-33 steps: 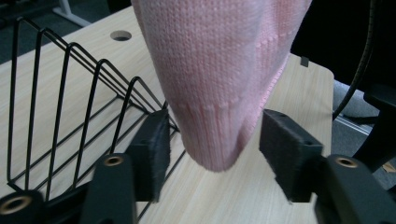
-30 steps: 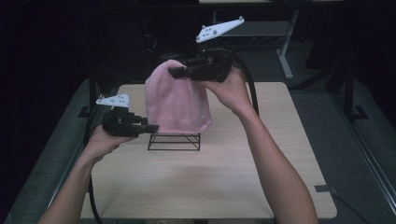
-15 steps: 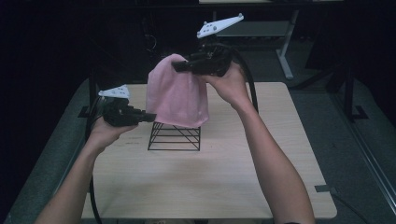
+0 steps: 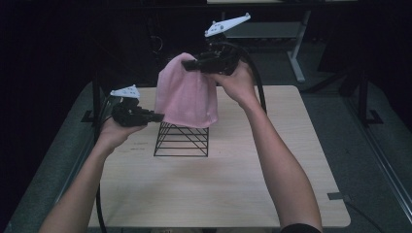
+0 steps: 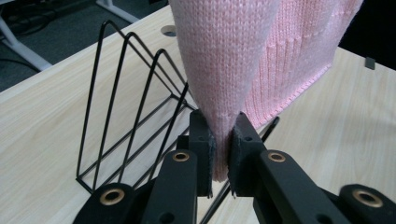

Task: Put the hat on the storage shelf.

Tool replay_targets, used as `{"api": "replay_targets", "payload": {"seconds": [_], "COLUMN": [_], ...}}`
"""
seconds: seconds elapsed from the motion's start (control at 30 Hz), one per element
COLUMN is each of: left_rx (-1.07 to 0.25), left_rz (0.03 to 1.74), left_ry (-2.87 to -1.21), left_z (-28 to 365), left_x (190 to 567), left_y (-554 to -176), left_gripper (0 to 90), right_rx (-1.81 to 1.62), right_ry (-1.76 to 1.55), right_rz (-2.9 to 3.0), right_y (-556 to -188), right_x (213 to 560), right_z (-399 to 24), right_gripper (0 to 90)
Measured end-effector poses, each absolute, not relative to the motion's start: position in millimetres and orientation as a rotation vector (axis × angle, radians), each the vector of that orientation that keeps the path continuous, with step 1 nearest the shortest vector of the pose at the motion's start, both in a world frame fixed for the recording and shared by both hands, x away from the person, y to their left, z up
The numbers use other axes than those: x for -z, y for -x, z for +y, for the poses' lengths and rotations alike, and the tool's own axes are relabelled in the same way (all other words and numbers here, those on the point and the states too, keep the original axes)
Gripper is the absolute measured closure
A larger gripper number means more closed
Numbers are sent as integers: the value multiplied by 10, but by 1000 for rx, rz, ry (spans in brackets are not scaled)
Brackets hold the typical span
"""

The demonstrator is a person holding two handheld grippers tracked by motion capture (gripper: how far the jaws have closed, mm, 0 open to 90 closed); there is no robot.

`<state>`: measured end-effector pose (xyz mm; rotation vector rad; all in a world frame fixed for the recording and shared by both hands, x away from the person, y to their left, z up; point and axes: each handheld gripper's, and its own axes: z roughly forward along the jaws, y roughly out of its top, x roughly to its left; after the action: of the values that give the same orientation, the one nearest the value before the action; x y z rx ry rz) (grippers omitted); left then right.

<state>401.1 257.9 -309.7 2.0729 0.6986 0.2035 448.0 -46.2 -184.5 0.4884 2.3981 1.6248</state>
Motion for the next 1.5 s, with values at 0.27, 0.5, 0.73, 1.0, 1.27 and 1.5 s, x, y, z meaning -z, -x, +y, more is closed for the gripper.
{"api": "replay_targets", "payload": {"seconds": [0.27, 0.5, 0.73, 1.0, 1.27, 1.5], "left_rx": [-213, -215, -213, -213, -206, -186], "left_rz": [708, 704, 721, 734, 768, 800], "left_ry": [-2098, -2132, -2139, -2173, -2192, -2203], "left_z": [2594, 2665, 2729, 2745, 2751, 2788], "left_x": [3137, 3186, 3253, 3372, 3493, 3614], "left_y": [-4031, -3975, -3929, -3922, -3927, -3928], "left_gripper": [812, 812, 812, 812, 808, 806], "right_rx": [-1640, -1641, -1622, -1600, -1585, -1580], "right_ry": [-484, -426, -409, -393, -383, -378], "right_rz": [2410, 2440, 2477, 2521, 2565, 2595], "right_y": [-4507, -4417, -4365, -4338, -4346, -4344], "right_x": [1897, 1925, 1985, 2093, 2211, 2332], "right_z": [-438, -328, -263, -210, -173, -140], "right_gripper": [757, 755, 753, 751, 748, 748]}}
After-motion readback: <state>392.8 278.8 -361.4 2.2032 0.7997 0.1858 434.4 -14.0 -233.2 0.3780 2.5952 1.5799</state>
